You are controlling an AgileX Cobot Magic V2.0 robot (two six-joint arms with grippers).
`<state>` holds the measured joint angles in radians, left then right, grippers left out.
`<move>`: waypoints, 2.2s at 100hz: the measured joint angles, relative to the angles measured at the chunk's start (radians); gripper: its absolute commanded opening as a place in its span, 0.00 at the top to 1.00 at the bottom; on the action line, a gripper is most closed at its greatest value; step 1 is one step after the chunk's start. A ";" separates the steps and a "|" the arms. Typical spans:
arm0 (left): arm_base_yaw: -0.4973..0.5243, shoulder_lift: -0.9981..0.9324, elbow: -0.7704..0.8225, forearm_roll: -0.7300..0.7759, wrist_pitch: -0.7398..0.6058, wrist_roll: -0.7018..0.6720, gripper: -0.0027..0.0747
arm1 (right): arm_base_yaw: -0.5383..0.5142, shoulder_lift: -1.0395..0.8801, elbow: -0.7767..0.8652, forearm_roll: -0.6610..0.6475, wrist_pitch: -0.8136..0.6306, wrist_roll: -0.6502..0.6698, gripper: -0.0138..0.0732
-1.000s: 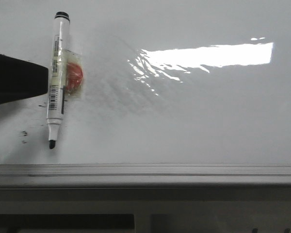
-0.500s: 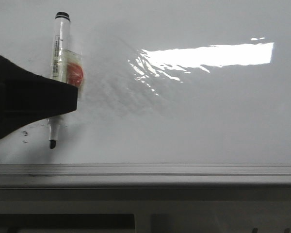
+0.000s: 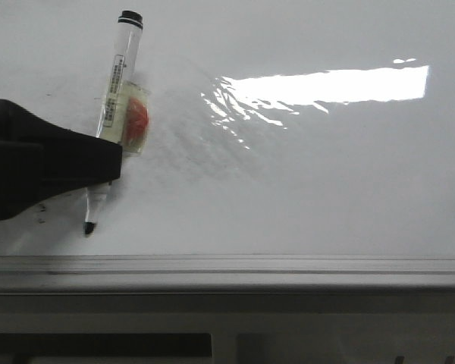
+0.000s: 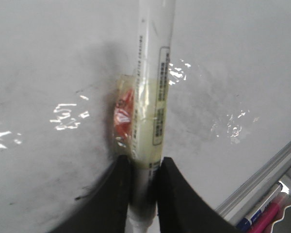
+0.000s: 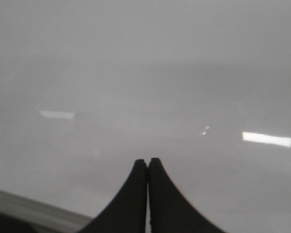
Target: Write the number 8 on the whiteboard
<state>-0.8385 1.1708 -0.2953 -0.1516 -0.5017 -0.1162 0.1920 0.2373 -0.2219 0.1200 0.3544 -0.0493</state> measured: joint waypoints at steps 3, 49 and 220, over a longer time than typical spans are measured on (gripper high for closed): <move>0.000 0.000 0.000 0.000 0.000 0.000 0.99 | 0.028 0.006 -0.004 0.000 0.007 0.000 0.91; 0.000 -0.104 -0.016 0.336 0.196 0.000 0.99 | 0.498 0.332 -0.266 -0.002 0.049 -0.072 0.40; 0.000 -0.668 -0.088 0.597 0.629 -0.001 0.51 | 0.604 0.811 -0.641 -0.002 0.026 0.027 0.91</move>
<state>-0.8385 0.5033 -0.3828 0.4457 0.1271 -0.1175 0.7961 1.0484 -0.8632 0.1182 0.3809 -0.0227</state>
